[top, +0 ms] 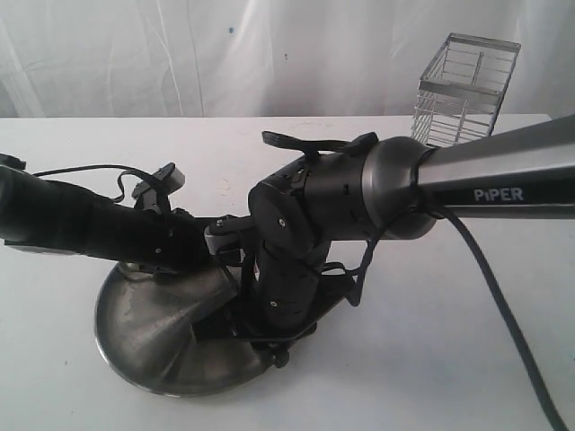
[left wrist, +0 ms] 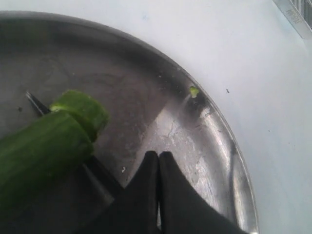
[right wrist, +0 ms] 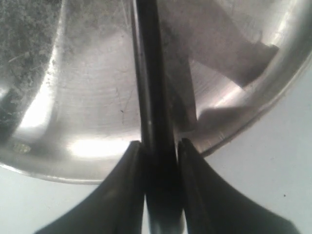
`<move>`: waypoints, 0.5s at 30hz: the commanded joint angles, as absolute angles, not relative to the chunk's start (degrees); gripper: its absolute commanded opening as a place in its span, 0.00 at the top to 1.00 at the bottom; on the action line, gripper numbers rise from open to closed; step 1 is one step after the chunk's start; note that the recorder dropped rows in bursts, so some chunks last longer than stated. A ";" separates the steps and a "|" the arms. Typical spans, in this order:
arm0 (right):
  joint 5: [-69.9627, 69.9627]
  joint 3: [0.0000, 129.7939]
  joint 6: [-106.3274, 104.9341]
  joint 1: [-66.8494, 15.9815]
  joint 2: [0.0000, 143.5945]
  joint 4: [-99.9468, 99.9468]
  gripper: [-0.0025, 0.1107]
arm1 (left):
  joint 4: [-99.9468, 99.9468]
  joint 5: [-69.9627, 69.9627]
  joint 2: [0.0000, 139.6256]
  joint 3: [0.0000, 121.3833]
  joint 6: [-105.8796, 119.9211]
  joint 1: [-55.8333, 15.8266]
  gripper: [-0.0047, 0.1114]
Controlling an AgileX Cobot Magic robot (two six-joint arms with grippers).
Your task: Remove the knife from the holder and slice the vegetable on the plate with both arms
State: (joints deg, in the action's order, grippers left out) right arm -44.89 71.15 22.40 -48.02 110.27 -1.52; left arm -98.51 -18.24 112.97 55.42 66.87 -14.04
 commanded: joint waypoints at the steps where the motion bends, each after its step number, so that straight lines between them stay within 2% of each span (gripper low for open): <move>1: -47.48 71.29 24.20 -47.39 109.24 0.00 0.98 | -96.77 -12.34 114.41 53.74 67.75 -14.00 0.96; 11: -45.97 71.29 23.13 -47.39 108.46 0.00 0.98 | -97.64 -13.44 103.85 57.50 67.61 -13.79 0.96; 15: -45.34 71.29 22.70 -47.39 107.93 0.00 0.98 | -97.52 -9.16 98.69 57.86 68.34 -13.79 0.96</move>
State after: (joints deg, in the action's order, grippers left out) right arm -46.03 71.15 22.90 -47.57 108.93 -0.52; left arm -97.45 -11.61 102.13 57.59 67.44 -13.91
